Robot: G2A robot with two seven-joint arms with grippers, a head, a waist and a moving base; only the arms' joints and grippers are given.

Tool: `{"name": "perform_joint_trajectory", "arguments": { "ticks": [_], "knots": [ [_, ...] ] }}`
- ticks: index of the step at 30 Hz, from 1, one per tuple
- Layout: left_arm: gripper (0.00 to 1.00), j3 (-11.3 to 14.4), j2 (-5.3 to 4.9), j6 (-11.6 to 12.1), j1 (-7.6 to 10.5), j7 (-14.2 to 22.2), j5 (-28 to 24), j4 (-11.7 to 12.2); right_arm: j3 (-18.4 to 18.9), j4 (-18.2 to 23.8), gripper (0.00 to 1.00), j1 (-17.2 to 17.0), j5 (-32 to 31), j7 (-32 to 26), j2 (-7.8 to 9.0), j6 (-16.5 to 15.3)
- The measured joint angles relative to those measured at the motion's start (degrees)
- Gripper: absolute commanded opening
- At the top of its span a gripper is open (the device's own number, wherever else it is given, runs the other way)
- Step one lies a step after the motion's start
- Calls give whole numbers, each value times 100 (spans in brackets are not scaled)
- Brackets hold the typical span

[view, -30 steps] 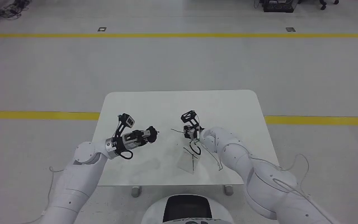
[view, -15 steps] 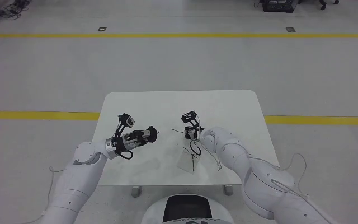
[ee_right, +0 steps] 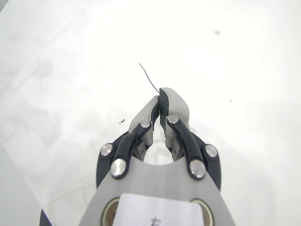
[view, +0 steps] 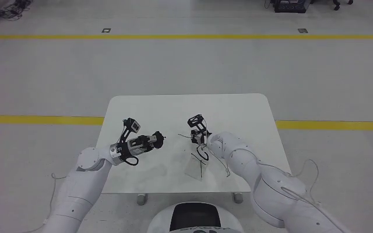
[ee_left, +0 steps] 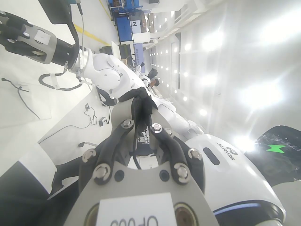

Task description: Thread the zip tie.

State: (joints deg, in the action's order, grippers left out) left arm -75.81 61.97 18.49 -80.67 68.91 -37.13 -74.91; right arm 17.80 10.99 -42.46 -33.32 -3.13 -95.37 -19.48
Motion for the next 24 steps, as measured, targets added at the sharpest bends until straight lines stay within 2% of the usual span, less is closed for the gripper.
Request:
{"name": "perform_joint_trajectory", "arguments": {
  "ticks": [7, 13, 21, 24],
  "knots": [
    [0, 0, 0, 0, 0, 0, 0, 0, -120, 390, 0, -47, -257, 375, 225, 0],
    [0, 0, 0, 0, 0, 0, 0, 0, -288, 963, 0, -99, -257, 540, 558, 0],
    [0, 0, 0, 0, 0, 0, 0, 0, -760, 2110, 0, -149, 50, 883, 1227, 0],
    [0, 0, 0, 0, 0, 0, 0, 0, -812, 2571, 0, -159, 194, 912, 1503, 0]
  ]
}}
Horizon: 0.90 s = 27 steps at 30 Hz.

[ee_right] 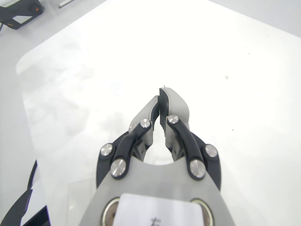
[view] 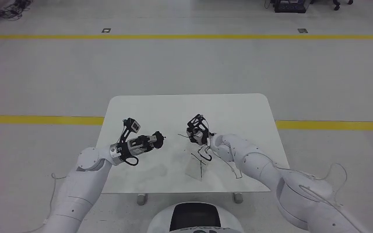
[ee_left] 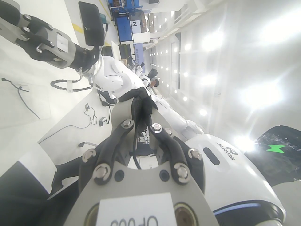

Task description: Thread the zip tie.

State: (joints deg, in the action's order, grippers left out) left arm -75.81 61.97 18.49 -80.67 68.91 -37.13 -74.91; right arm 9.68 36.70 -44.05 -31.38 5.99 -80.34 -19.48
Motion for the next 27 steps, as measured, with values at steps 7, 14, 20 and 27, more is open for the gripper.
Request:
{"name": "perform_joint_trajectory", "arguments": {
  "ticks": [7, 14, 20, 27],
  "knots": [
    [0, 0, 0, 0, 0, 0, 0, 0, 6, 262, 0, 2, 78, -44, 150, 0],
    [0, 0, 0, 0, 0, 0, 0, 0, 39, 414, 0, -55, -187, -36, 214, 0],
    [0, 0, 0, 0, 0, 0, 0, 0, 150, 1072, 0, -220, -456, -425, 603, 0],
    [0, 0, 0, 0, 0, 0, 0, 0, 455, 2276, 0, -503, -707, -787, 1296, 0]
  ]
}}
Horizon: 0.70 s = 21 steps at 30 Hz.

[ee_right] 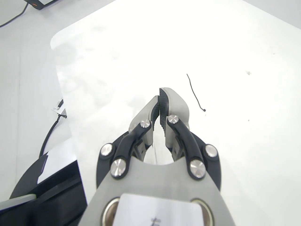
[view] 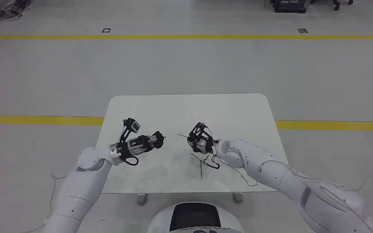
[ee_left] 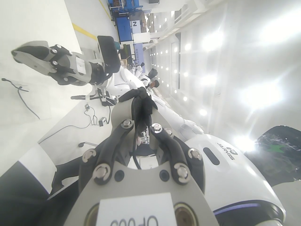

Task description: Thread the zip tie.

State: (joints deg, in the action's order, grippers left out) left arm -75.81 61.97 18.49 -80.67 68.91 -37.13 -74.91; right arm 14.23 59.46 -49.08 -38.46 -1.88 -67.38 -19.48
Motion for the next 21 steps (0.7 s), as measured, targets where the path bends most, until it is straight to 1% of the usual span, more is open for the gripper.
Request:
{"name": "perform_joint_trajectory", "arguments": {
  "ticks": [2, 5, 8, 11, 14, 17, 21],
  "knots": [
    [0, 0, 0, 0, 0, 0, 0, 0, 104, 372, 0, -87, -1, -210, 211, 0],
    [0, 0, 0, 0, 0, 0, 0, 0, 255, 854, 0, -200, 35, -470, 479, 0],
    [0, 0, 0, 0, 0, 0, 0, 0, 389, 1240, 0, -301, 50, -703, 702, 0],
    [0, 0, 0, 0, 0, 0, 0, 0, 482, 1579, 0, -397, 72, -1021, 879, 0],
    [0, 0, 0, 0, 0, 0, 0, 0, 538, 1849, 0, -465, 121, -1427, 1020, 0],
    [0, 0, 0, 0, 0, 0, 0, 0, 573, 2028, 0, -495, 184, -1840, 1117, 0],
    [0, 0, 0, 0, 0, 0, 0, 0, 573, 2147, 0, -492, 235, -2232, 1155, 0]
  ]
}}
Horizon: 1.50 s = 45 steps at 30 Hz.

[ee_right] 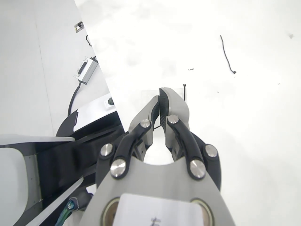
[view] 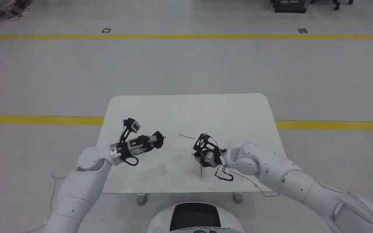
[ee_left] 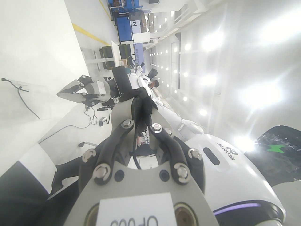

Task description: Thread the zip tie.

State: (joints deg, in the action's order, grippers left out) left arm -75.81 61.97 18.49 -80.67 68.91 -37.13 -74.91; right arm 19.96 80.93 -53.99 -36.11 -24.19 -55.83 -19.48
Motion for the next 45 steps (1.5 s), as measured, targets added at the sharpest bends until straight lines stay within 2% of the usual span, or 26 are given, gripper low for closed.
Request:
{"name": "perform_joint_trajectory", "arguments": {
  "ticks": [6, 11, 20, 22, 24, 27, 34, 45],
  "knots": [
    [0, 0, 0, 0, 0, 0, 0, 0, -59, -26, 0, 84, -39, -438, -85, 4],
    [0, 0, 0, 0, 0, 0, 0, 0, -133, -121, 0, 185, -111, -903, -285, 191],
    [0, 0, 0, 0, 0, 0, 0, 0, -127, -122, 0, 179, -115, -904, -299, 223],
    [0, 0, 0, 0, 0, 0, 0, 0, -111, -45, 0, 142, -152, -1011, -324, 486],
    [0, 0, 0, 0, 0, 0, 0, 0, -112, 154, 0, 138, -184, -1444, -385, 1044],
    [0, 0, 0, 0, 0, 0, 0, 0, -146, 330, 0, 163, -223, -1975, -496, 1629],
    [0, 0, 0, 0, 0, 0, 0, 0, -320, 127, 0, 279, -280, -2808, -838, 2256],
    [0, 0, 0, 0, 0, 0, 0, 0, -496, -479, 0, 372, -461, -3259, -1359, 2816]
  ]
}}
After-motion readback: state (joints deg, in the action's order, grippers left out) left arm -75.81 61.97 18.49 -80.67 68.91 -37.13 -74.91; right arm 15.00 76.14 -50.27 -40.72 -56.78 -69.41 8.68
